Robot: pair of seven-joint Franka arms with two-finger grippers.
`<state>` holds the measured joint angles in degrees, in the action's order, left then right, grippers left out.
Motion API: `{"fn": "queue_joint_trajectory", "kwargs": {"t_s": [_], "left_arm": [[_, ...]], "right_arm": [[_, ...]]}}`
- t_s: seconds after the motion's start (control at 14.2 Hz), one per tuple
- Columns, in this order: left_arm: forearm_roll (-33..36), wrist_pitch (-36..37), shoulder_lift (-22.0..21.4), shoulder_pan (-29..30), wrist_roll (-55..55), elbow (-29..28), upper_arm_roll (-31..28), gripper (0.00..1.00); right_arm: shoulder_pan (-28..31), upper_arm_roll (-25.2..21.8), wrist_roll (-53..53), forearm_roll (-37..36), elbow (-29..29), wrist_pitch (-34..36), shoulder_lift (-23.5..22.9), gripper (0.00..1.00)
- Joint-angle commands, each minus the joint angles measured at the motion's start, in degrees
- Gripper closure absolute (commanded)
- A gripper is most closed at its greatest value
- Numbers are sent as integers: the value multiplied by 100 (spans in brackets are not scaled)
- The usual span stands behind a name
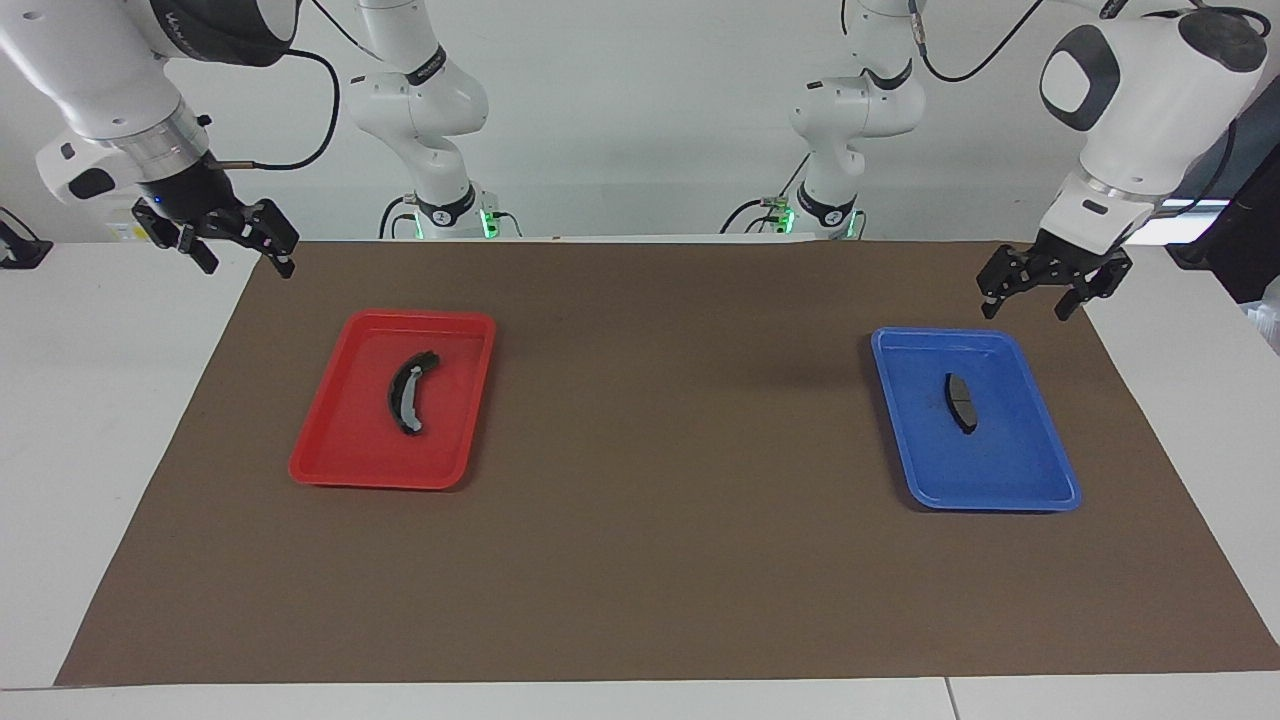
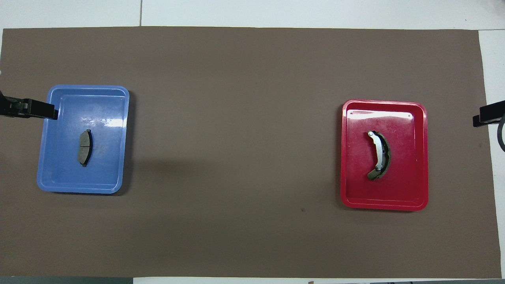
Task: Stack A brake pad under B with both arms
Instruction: 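Reach the left gripper down and grasp the small brake pad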
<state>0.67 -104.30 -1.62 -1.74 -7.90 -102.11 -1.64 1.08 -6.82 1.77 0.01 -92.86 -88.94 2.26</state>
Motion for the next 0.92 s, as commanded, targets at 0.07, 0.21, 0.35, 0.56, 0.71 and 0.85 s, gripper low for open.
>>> {"fn": "queue_joint_trajectory", "kwargs": {"t_s": [0.07, 0.21, 0.35, 0.56, 0.71, 0.85], "left_arm": [[-41, -1265, -111, 208, -1, -1230, -29, 0], [-41, -1531, 257, 288, -176, -1355, -29, 0], [-41, -1917, 609, 411, -360, -1521, -29, 0], [-41, -2752, 891, 516, -607, -2049, -29, 0], [-41, -3017, 1050, 525, -616, -2181, -29, 0], [-41, -3140, 1172, 552, -625, -2243, -29, 2]], "right_arm": [[24, 40, 26, -80, -302, -114, 169, 0], [24, 32, 26, -80, -425, -141, 231, 0], [15, 40, 34, -80, -443, -167, 231, 0], [-133, 58, 34, -72, -994, -736, 441, 0], [-196, 58, 34, -72, -1338, -1036, 565, 0], [-196, 58, 26, -72, -1698, -1361, 670, 0]]}}
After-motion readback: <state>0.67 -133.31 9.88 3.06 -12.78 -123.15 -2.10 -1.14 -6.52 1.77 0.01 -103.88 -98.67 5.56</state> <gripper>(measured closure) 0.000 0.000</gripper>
